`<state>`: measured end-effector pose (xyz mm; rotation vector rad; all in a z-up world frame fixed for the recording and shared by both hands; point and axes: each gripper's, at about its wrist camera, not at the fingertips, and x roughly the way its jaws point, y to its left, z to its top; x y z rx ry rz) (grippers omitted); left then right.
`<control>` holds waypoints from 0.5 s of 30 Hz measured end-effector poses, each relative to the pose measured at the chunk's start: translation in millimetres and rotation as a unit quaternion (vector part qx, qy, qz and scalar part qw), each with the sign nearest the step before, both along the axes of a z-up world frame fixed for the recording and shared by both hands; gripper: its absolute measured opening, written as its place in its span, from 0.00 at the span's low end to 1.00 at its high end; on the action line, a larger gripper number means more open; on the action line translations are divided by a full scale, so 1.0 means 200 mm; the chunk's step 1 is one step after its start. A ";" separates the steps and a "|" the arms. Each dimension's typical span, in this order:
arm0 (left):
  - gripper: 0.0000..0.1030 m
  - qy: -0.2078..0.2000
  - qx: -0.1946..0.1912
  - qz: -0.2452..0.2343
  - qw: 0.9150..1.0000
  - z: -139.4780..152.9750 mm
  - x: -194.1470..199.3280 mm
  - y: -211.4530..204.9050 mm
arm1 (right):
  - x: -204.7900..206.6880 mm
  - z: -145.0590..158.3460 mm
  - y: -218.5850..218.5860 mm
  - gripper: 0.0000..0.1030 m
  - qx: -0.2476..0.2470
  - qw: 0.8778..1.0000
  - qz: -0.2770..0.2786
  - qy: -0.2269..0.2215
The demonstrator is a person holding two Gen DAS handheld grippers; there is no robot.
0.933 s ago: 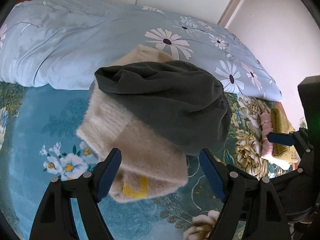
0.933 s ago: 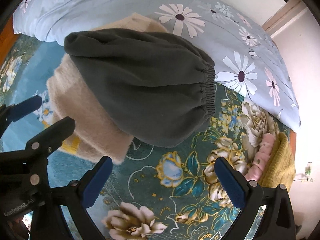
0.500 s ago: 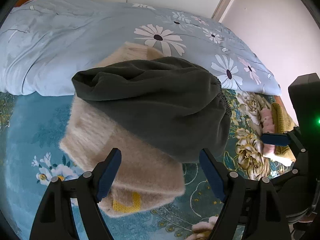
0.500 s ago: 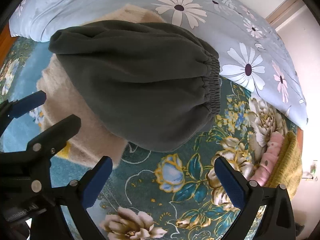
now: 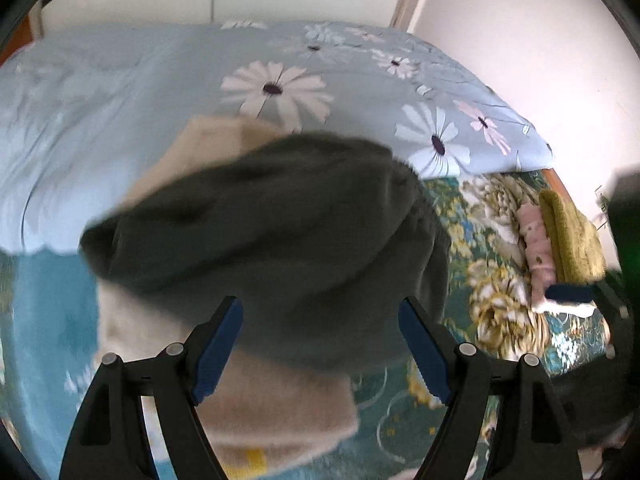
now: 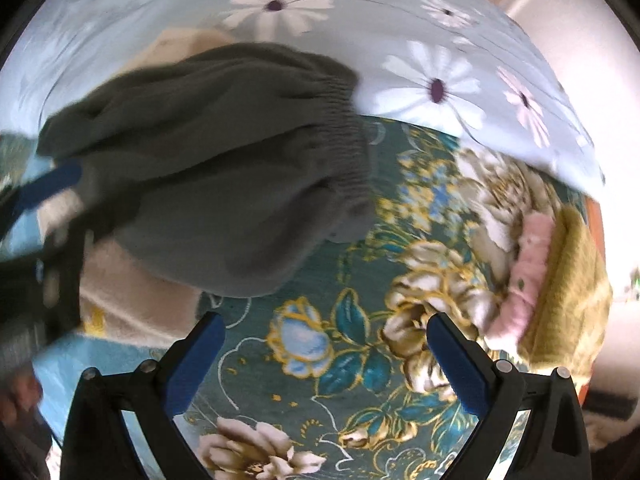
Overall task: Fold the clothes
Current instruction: 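Grasp the dark grey sweatpants at the elastic waistband with the left gripper, then lift the grey sweatpants off the beige sweater with the left gripper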
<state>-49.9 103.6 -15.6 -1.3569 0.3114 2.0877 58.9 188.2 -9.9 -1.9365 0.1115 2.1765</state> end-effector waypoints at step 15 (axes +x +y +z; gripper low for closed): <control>0.13 0.022 -0.110 -0.131 0.985 -0.11 -0.24 0.49 | 0.52 0.23 0.20 0.99 0.026 0.995 -0.093 0.003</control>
